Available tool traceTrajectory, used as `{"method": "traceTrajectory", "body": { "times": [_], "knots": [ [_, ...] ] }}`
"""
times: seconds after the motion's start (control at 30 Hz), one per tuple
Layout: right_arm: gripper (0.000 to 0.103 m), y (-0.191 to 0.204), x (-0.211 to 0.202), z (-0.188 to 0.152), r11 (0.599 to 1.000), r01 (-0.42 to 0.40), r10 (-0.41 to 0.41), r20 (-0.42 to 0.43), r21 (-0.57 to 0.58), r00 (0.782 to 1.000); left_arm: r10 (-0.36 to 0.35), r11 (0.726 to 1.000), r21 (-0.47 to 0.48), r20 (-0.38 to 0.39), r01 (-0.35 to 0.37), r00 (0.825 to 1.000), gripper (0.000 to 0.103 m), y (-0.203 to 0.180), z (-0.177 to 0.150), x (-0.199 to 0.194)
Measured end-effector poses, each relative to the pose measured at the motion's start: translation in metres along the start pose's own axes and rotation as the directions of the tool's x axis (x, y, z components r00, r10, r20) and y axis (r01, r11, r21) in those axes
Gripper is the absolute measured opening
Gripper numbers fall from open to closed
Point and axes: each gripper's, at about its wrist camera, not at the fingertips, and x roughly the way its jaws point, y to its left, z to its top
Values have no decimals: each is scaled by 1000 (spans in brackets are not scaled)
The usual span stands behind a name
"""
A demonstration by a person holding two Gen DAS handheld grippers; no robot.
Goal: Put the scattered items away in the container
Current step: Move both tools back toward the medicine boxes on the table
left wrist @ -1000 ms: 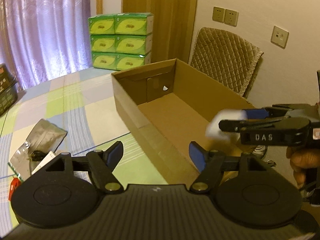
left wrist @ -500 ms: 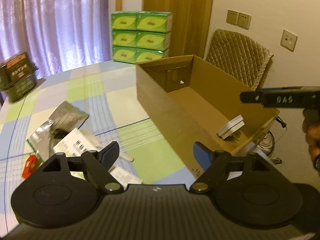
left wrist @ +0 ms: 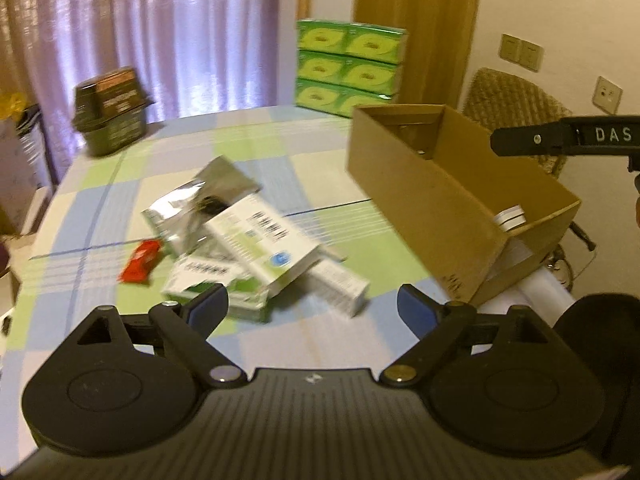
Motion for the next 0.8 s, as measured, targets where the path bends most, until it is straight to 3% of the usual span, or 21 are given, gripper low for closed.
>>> {"method": "traceTrajectory", "body": {
  "times": [0.23, 0.53, 0.6, 0.8],
  "knots": [
    [68, 41, 20, -17, 995, -76, 72, -71, -69, 995, 70, 997, -10, -13, -70, 997, 90, 33, -22, -19],
    [69, 61, 39, -25, 987, -90, 75, -118, -132, 990, 97, 995, -15, -26, -97, 995, 99, 55, -36, -22],
    [103, 63, 42, -26, 988, -80, 65, -111, -134, 992, 100, 995, -17, -34, -101, 994, 100, 59, -38, -20],
    [103, 71, 56, -28, 983, -98, 78, -132, -155, 988, 107, 994, -27, -58, -109, 993, 101, 69, -45, -15]
  ]
}}
